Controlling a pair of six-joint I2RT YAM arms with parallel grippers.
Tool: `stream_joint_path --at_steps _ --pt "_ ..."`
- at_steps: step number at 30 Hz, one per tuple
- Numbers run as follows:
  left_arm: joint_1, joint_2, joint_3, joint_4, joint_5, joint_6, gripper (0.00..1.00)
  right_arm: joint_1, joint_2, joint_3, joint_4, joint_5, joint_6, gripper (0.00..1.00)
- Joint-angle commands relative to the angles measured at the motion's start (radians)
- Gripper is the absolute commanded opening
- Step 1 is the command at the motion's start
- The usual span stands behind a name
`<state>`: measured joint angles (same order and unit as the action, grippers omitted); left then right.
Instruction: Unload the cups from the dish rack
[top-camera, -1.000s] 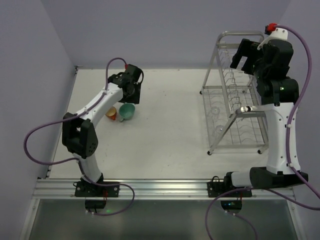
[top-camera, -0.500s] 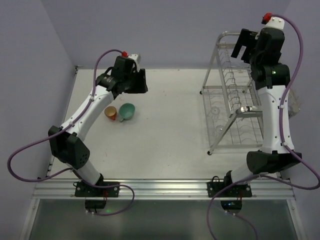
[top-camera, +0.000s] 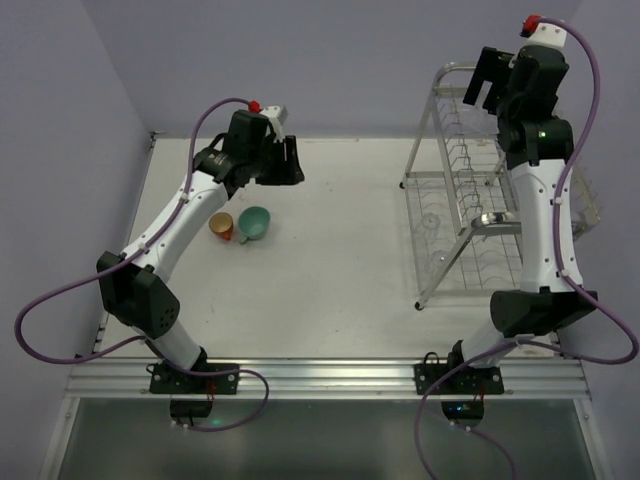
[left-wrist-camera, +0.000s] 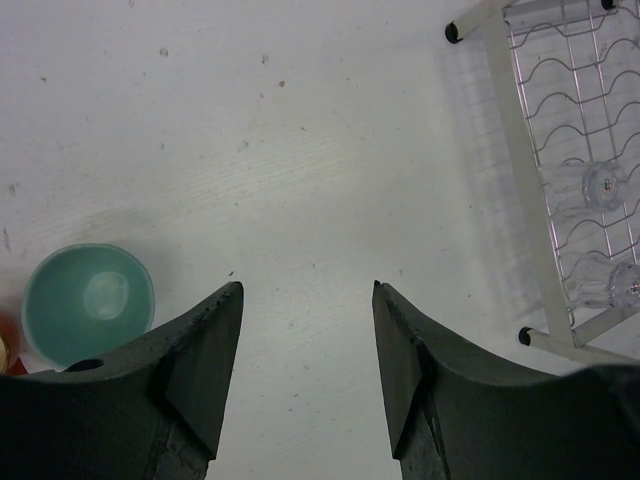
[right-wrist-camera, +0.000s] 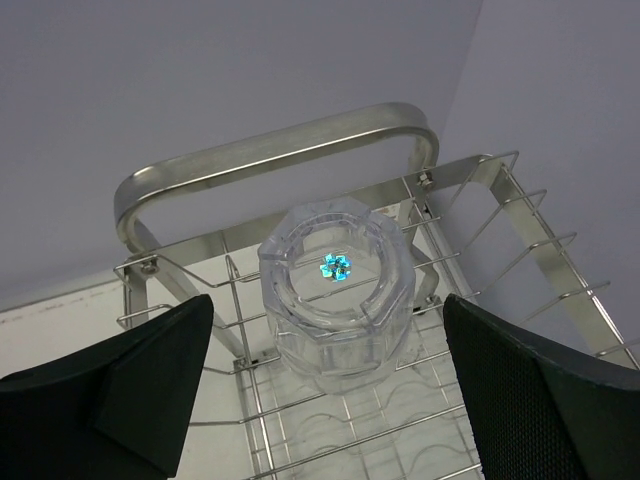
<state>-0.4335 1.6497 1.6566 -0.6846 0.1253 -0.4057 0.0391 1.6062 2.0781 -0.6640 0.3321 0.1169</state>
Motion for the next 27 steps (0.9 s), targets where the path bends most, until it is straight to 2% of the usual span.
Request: stream_joint_path --at_steps 1,10,27 --pt "-0.005 -0.041 0.006 0.048 0.042 0.008 0.59 -0.001 0.034 0.031 0.035 0.042 -0.04 0.99" --pt "-0.005 -0.042 0.015 0.051 0.068 0.018 0.59 -0.004 0.095 0.053 0.061 0.071 -0.06 0.99" --pt "-0.005 -0.05 0.008 0.046 0.079 0.03 0.59 -0.018 0.112 0.086 0.057 0.074 -0.049 0.99"
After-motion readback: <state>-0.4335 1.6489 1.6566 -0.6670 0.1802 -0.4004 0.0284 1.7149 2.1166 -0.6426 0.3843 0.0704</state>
